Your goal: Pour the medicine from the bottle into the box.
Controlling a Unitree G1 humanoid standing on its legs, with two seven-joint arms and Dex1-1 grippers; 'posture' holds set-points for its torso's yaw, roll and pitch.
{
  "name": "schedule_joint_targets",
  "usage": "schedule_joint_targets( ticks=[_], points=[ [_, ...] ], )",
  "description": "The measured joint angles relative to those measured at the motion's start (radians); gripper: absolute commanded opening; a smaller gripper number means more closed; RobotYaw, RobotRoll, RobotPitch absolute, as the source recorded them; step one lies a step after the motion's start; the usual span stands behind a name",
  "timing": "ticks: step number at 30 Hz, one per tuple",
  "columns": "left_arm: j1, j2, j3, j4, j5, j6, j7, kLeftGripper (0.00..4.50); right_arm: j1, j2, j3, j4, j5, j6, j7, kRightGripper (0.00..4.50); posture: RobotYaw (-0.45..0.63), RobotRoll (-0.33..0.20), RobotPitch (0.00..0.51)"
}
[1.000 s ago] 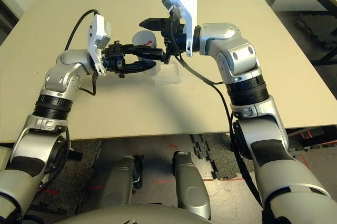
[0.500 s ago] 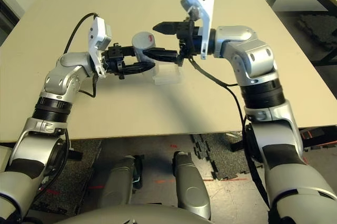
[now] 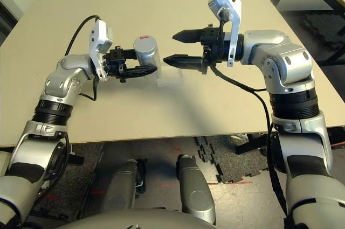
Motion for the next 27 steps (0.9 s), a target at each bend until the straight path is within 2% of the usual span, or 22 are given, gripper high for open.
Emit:
schedule_joint_targets(
  ticks=[12, 27],
  points=[
    [-0.009, -0.004, -0.001, 0.031, 0.003, -0.016, -0.007, 2.45, -0.081, 0.137, 0.053, 0.088, -0.110, -0.111, -0.101, 4.50, -0.11, 0.000, 0.162],
    [-0.009, -0.012, -0.001, 0.037, 0.014, -0.031, -0.007, 2.45, -0.105, 0.208, 0.106, 0.125, -0.169, -0.169, -0.090, 4.50, -0.11, 0.000, 0.161]
  ],
)
